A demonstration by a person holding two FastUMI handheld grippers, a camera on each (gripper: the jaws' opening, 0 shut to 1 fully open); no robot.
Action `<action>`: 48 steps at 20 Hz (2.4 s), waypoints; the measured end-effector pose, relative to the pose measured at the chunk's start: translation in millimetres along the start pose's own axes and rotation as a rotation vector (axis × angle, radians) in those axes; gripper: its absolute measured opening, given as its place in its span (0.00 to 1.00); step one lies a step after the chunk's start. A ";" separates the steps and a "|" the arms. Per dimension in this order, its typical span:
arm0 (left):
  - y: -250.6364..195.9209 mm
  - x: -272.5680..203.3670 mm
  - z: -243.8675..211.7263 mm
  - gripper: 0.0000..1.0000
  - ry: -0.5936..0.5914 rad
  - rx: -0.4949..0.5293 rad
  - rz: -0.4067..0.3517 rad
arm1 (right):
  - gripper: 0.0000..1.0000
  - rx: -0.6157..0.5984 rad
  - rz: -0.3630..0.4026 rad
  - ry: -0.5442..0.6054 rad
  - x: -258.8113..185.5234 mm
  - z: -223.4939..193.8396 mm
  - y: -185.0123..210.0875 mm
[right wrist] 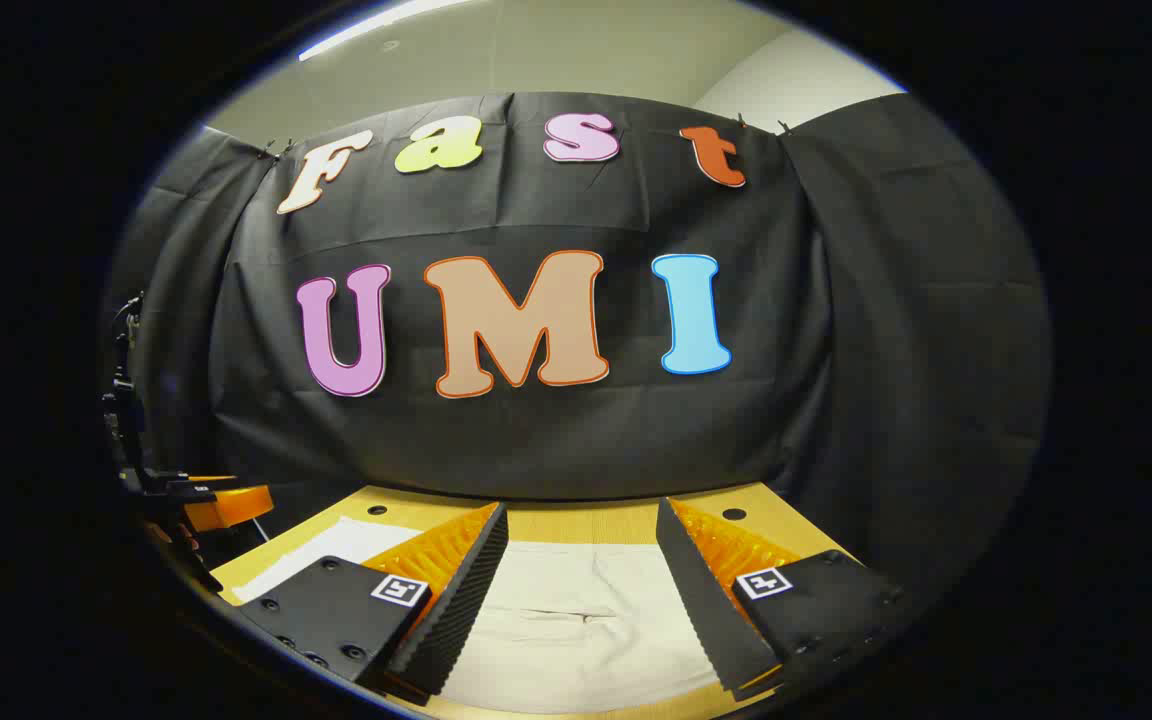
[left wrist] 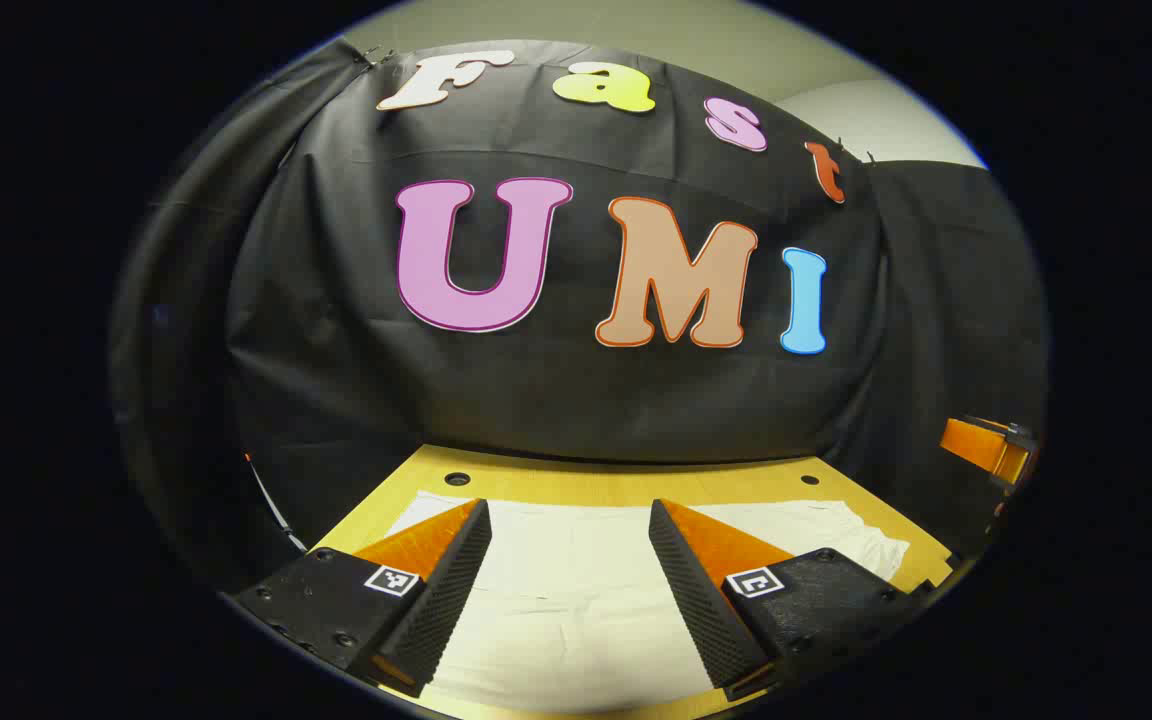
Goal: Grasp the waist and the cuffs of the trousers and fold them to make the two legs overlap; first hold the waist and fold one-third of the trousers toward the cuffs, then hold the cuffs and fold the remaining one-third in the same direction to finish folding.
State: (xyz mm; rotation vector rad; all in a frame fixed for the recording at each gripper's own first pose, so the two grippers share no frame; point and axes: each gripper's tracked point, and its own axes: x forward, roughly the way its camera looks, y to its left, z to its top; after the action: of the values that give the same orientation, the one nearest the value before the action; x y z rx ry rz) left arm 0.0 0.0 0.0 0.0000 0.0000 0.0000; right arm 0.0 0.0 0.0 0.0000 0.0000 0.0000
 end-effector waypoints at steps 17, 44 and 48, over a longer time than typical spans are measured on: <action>26.7 2.3 -14.7 0.95 0.051 0.022 0.036 | 0.96 -0.022 0.022 0.035 7.9 -8.9 3.3; 146.3 -68.3 -262.8 0.93 0.932 0.695 -0.643 | 0.96 -0.124 -0.067 0.166 -18.4 -53.3 -4.2; 171.7 -77.5 -290.2 0.93 1.056 0.793 -0.725 | 0.95 -0.132 -0.076 0.197 -19.3 -63.8 -8.9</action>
State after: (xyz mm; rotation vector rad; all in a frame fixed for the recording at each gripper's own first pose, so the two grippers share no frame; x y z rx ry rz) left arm -77.5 171.7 -290.2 0.7934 1.0558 -0.7254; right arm -19.3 -8.9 -63.8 -0.1320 0.1965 -0.0761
